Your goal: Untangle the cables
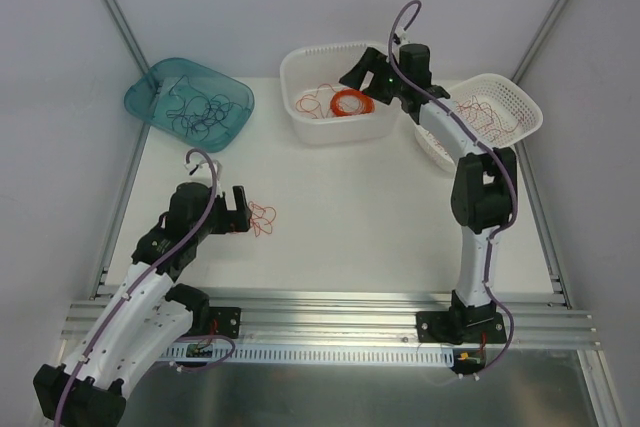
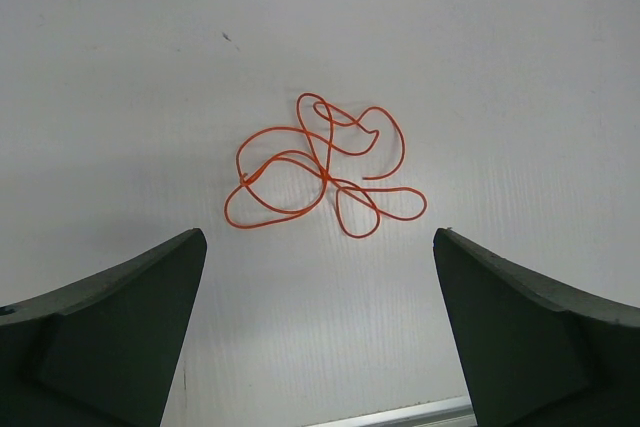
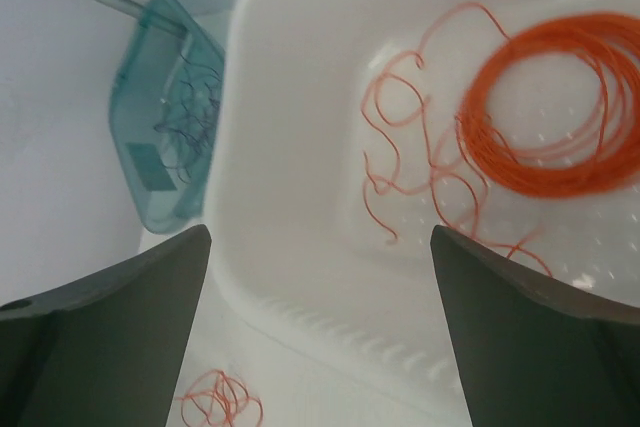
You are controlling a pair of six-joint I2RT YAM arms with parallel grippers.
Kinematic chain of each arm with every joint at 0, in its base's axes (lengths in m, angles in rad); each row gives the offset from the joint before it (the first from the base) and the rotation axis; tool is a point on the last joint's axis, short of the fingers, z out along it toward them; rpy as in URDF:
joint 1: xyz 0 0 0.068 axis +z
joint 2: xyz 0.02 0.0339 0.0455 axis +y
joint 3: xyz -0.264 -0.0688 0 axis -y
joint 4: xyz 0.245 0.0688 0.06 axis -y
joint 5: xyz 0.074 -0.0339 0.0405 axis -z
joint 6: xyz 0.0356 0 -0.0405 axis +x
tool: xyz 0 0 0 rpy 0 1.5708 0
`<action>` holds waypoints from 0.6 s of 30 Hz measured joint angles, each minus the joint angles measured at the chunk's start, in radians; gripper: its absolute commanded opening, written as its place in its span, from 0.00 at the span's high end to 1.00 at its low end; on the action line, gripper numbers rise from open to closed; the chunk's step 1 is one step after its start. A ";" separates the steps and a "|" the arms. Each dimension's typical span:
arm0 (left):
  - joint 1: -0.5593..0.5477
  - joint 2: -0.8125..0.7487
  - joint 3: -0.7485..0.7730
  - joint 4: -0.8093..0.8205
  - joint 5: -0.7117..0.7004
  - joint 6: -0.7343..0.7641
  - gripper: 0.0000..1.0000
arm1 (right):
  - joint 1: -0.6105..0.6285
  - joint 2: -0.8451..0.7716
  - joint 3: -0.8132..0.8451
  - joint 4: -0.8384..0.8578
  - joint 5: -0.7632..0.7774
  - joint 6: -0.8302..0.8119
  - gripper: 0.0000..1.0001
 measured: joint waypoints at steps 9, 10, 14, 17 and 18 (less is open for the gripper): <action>0.000 0.072 -0.003 0.002 0.032 -0.048 0.02 | -0.008 -0.158 -0.029 -0.318 0.070 -0.187 0.03; 0.000 0.089 -0.003 0.003 0.036 -0.058 0.03 | -0.006 -0.192 -0.037 -0.337 0.077 -0.206 0.03; 0.000 0.168 -0.003 0.007 0.050 -0.113 0.07 | 0.014 -0.369 -0.180 -0.355 0.097 -0.264 0.03; 0.000 0.251 0.005 0.007 0.053 -0.159 0.14 | 0.047 -0.500 -0.325 -0.365 0.098 -0.291 0.03; 0.000 0.280 0.012 0.006 0.055 -0.170 0.16 | 0.058 -0.526 -0.358 -0.367 0.097 -0.297 0.03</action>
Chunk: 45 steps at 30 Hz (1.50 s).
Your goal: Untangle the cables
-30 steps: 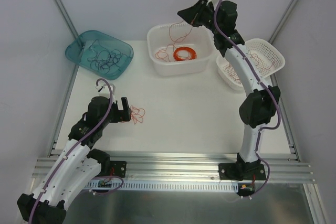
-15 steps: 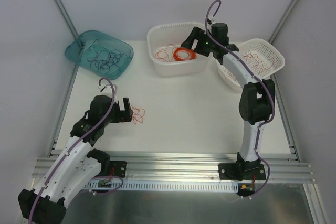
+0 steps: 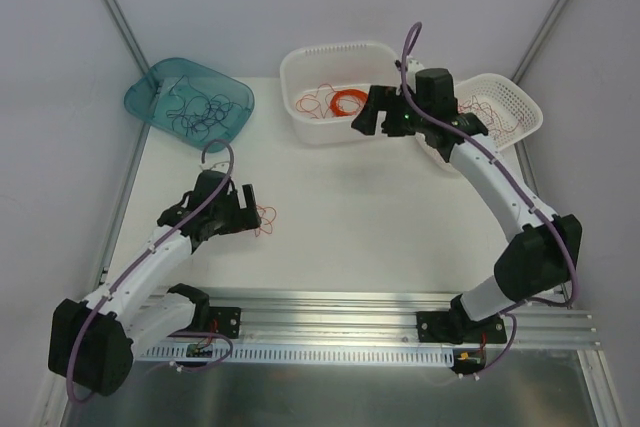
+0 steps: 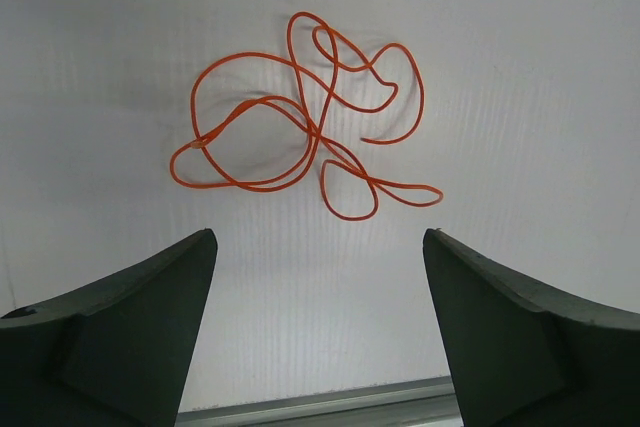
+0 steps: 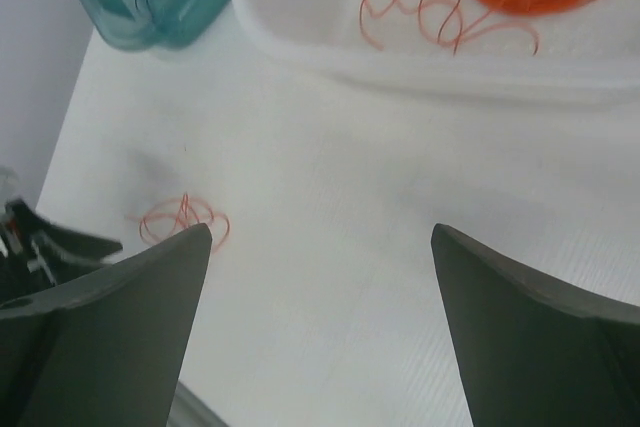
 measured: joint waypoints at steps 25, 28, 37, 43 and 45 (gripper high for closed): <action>-0.079 0.387 0.166 0.020 0.019 -0.287 0.87 | 0.180 -0.198 -0.413 0.022 0.000 -0.030 0.03; -0.109 0.415 0.196 0.018 0.018 -0.282 1.00 | 0.185 -0.198 -0.418 0.022 0.004 -0.034 0.03; -0.288 0.452 0.413 0.020 0.066 -0.089 1.00 | 0.183 -0.220 -0.426 0.022 0.055 -0.040 0.03; -0.361 0.390 0.468 0.040 0.125 0.020 1.00 | 0.177 -0.225 -0.431 0.031 0.055 -0.032 0.02; -0.360 0.359 0.467 0.038 0.126 0.037 1.00 | 0.176 -0.218 -0.442 0.050 0.044 -0.021 0.01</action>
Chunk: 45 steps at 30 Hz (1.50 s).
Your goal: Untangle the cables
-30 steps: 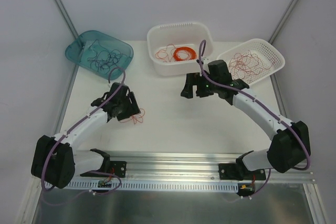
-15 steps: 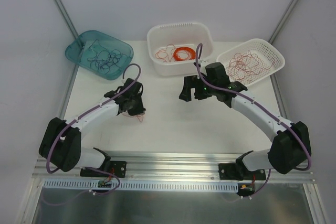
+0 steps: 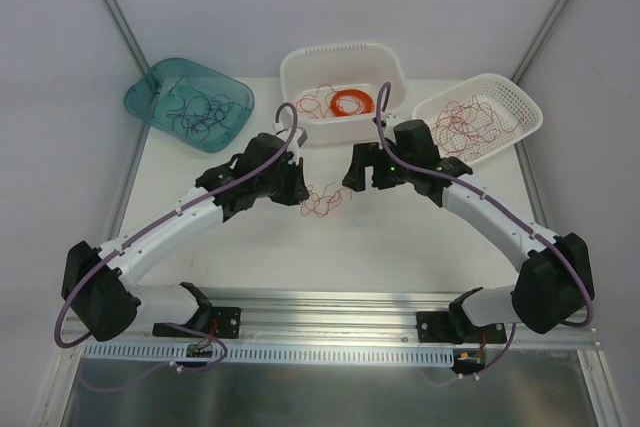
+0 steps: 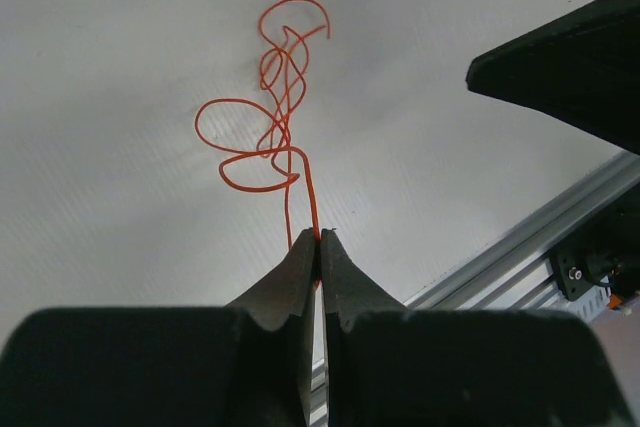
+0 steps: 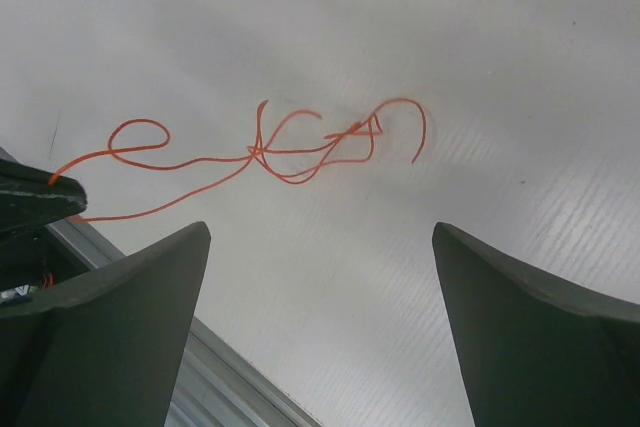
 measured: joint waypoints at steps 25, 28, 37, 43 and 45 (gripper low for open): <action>0.000 -0.076 -0.154 0.032 0.018 0.005 1.00 | 0.128 0.374 -0.005 0.169 -0.042 0.108 0.58; 0.000 -0.089 -0.166 0.042 0.018 0.004 1.00 | 0.134 0.397 0.003 0.182 -0.046 0.135 0.64; 0.000 -0.114 -0.187 0.047 0.010 0.003 1.00 | 0.163 0.455 0.014 0.196 -0.011 0.193 0.92; 0.014 -0.181 -0.215 0.048 -0.048 0.005 1.00 | 0.161 0.446 0.014 0.159 0.080 0.180 0.99; 0.038 -0.208 -0.225 0.044 -0.070 0.005 1.00 | 0.153 0.427 0.013 0.124 0.117 0.162 0.99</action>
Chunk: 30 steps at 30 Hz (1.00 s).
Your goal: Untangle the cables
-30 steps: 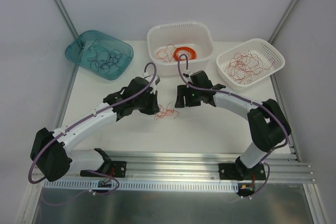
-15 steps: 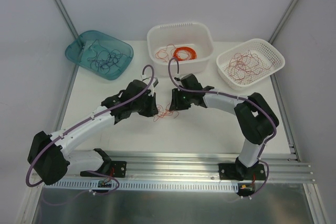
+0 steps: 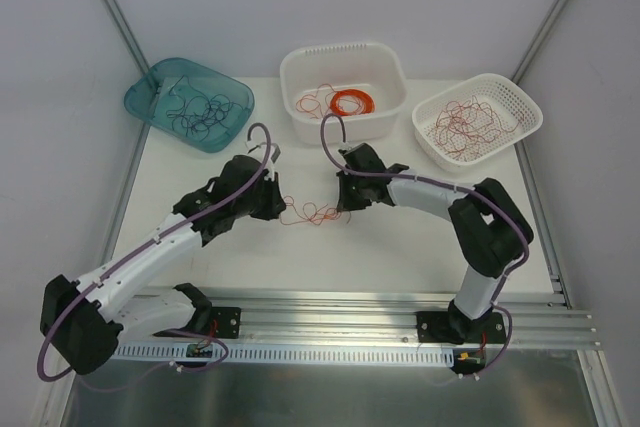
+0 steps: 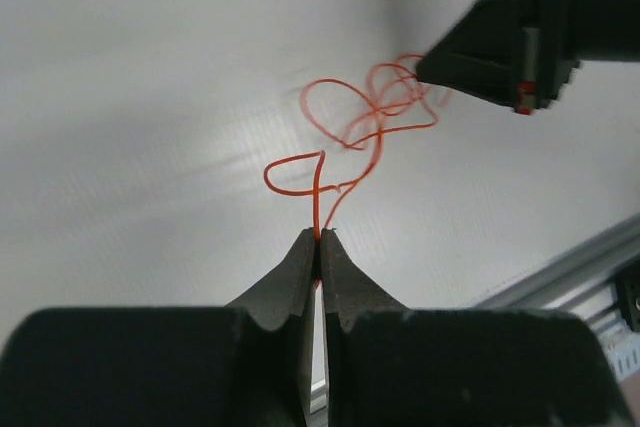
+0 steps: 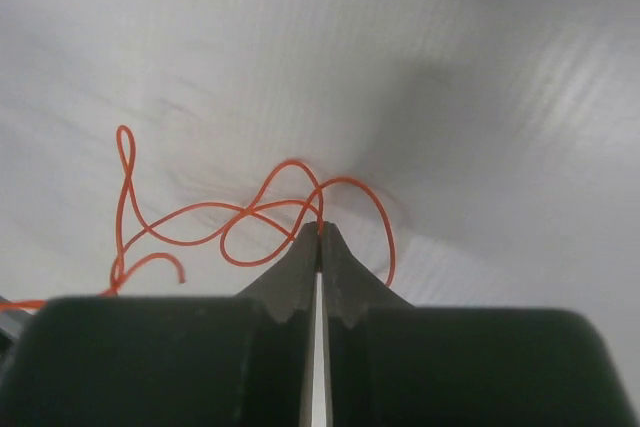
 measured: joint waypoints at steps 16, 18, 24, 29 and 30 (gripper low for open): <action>0.567 -0.084 -0.040 -0.206 -0.122 -0.018 1.00 | -0.420 -0.501 -0.045 -0.322 0.208 -0.149 0.99; 0.586 -0.077 -0.040 -0.219 -0.122 -0.023 1.00 | -0.470 -0.560 -0.039 -0.365 0.209 -0.163 0.99; 0.640 -0.042 -0.039 -0.247 -0.150 -0.022 1.00 | -0.586 -0.668 0.028 -0.463 0.208 -0.189 0.99; 0.709 -0.027 -0.027 -0.258 -0.173 -0.029 1.00 | -0.824 -0.775 0.031 -0.497 0.132 -0.135 0.99; 0.708 -0.023 -0.023 -0.259 -0.172 -0.031 1.00 | -0.838 -0.793 0.031 -0.505 0.111 -0.123 0.99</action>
